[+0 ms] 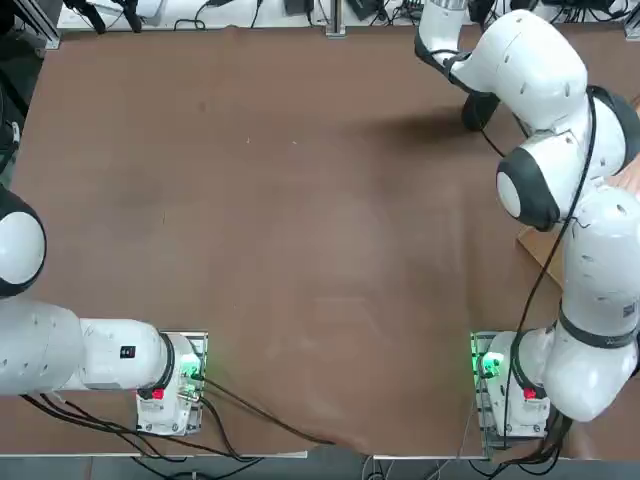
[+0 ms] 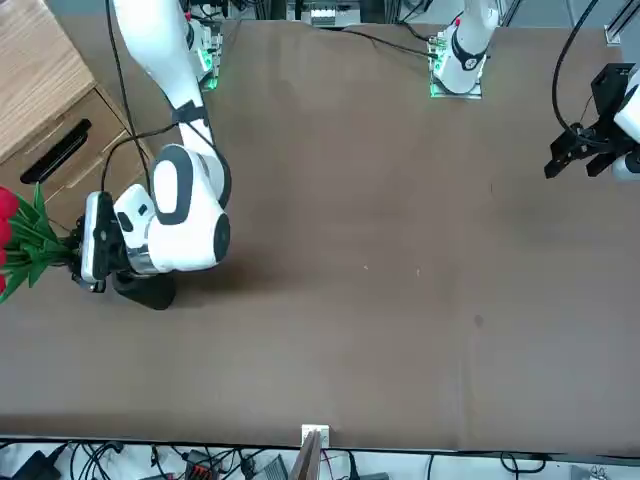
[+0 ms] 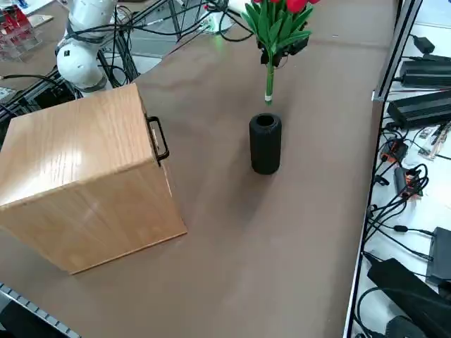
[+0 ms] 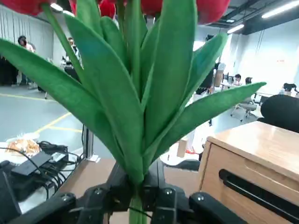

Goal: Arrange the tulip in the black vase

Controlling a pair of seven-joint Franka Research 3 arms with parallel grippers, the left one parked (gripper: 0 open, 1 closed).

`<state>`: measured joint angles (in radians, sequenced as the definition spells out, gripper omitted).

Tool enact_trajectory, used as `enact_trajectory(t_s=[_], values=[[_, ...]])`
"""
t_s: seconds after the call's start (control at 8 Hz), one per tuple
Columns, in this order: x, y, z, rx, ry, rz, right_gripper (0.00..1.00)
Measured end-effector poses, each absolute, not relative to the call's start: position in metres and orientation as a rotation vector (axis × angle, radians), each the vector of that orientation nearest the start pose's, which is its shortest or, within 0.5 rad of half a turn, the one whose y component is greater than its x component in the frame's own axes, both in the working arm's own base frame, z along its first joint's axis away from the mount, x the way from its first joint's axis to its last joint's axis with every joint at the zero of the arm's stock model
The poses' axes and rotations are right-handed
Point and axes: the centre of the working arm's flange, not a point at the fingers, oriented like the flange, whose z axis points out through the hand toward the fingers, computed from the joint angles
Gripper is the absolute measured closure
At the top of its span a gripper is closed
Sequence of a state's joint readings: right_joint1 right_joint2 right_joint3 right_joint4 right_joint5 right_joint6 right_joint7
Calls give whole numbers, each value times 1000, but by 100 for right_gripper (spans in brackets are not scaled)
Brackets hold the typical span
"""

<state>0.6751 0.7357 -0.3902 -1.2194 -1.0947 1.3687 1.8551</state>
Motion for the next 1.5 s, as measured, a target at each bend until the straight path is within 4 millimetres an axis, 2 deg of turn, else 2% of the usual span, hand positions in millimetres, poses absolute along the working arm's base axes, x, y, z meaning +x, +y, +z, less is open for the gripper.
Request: enact_trajectory(t_s=[0.62, 1.5], values=[[679, 187, 372, 1293, -1178, 1144, 86], [677, 182, 357, 1249, -1193, 1131, 86]])
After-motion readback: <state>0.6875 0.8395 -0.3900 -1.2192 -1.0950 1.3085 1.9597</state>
